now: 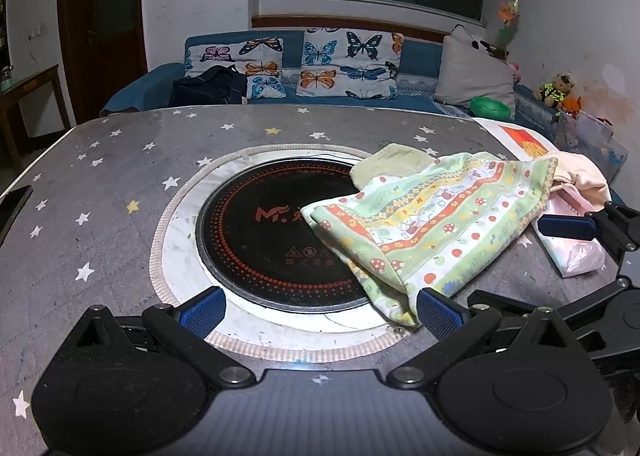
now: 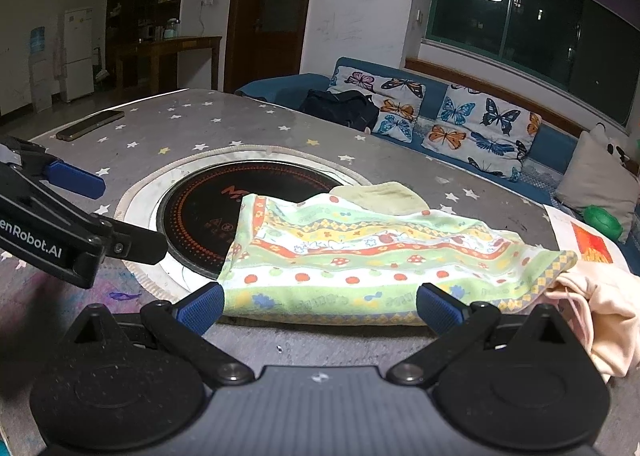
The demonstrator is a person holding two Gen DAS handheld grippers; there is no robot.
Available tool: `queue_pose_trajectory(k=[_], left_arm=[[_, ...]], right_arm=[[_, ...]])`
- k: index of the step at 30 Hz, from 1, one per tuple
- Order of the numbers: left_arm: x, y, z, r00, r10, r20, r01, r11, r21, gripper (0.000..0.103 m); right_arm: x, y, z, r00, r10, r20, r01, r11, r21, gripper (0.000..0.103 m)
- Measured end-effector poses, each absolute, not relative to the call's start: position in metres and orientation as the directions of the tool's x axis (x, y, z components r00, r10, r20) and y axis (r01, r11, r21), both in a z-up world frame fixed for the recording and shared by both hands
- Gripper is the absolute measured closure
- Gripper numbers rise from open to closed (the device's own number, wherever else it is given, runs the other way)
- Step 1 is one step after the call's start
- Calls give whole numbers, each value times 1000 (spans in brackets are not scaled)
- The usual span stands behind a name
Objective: Fold clothes
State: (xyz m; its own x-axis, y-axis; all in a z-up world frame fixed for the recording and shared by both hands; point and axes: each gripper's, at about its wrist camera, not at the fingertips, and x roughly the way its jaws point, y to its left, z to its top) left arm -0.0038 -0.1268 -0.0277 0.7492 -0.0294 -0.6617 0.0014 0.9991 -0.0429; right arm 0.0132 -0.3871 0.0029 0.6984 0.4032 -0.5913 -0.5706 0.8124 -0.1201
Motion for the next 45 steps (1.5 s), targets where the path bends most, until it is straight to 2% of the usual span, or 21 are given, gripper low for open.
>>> queue_pose_trajectory(k=[30,45], left_arm=[[-8,-119,-20,765,21,-643,-39,999,-14,0],[-10,-140,-23,755,1,-656,-9,1000,-9,0]], right_arm=[[11,-373,8,701,428,-570,-588,800,-122,0],[11,-387,6,711,396,-581,-555,824,-117,0]])
